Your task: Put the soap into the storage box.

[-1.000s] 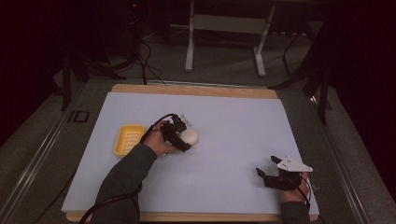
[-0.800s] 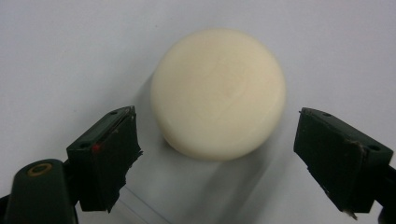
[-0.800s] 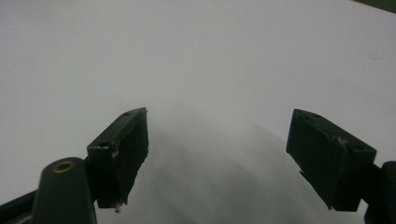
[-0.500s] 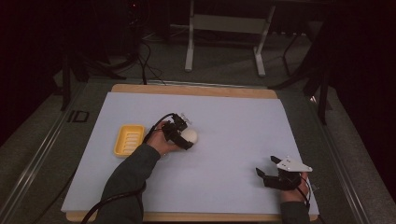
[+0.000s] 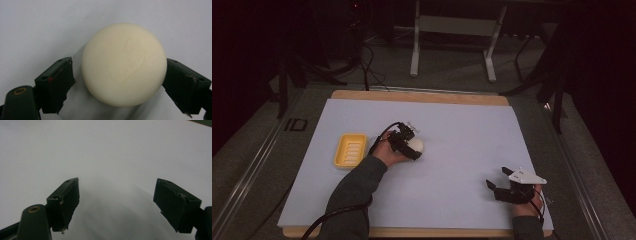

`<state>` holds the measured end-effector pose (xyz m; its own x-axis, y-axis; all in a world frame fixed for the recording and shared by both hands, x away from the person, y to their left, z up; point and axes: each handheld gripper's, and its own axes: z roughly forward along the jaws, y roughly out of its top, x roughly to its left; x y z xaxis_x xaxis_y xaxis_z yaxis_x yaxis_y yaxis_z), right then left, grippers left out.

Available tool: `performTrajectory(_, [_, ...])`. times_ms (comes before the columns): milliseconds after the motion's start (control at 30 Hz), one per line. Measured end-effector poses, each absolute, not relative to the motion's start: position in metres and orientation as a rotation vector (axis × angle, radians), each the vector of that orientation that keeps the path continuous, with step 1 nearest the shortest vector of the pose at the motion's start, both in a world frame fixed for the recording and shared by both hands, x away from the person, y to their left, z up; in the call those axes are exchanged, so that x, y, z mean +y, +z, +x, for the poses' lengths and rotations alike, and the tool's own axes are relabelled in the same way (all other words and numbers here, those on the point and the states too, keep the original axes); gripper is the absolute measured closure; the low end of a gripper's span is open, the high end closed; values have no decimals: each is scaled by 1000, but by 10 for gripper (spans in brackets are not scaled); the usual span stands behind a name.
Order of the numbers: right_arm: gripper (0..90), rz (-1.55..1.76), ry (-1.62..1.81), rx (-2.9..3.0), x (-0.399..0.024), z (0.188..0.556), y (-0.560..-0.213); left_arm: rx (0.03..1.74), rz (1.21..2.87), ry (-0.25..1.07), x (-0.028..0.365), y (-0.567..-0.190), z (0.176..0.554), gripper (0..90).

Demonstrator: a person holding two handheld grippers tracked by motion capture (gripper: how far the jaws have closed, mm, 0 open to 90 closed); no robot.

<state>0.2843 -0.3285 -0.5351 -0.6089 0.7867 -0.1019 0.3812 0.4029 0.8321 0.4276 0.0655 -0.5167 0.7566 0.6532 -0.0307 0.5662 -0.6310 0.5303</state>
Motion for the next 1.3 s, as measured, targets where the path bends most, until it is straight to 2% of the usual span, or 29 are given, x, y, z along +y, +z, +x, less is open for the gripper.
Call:
performTrajectory(400, [208,993,1105,2177,-328,284,-535,896,2452,230,58,-518,427,171])
performTrajectory(600, [208,992,1105,2178,-328,284,-535,894,2463,233,57,-519,427,224])
performTrajectory(1300, [208,991,1106,2177,-328,284,-535,871,2530,221,56,-515,426,246])
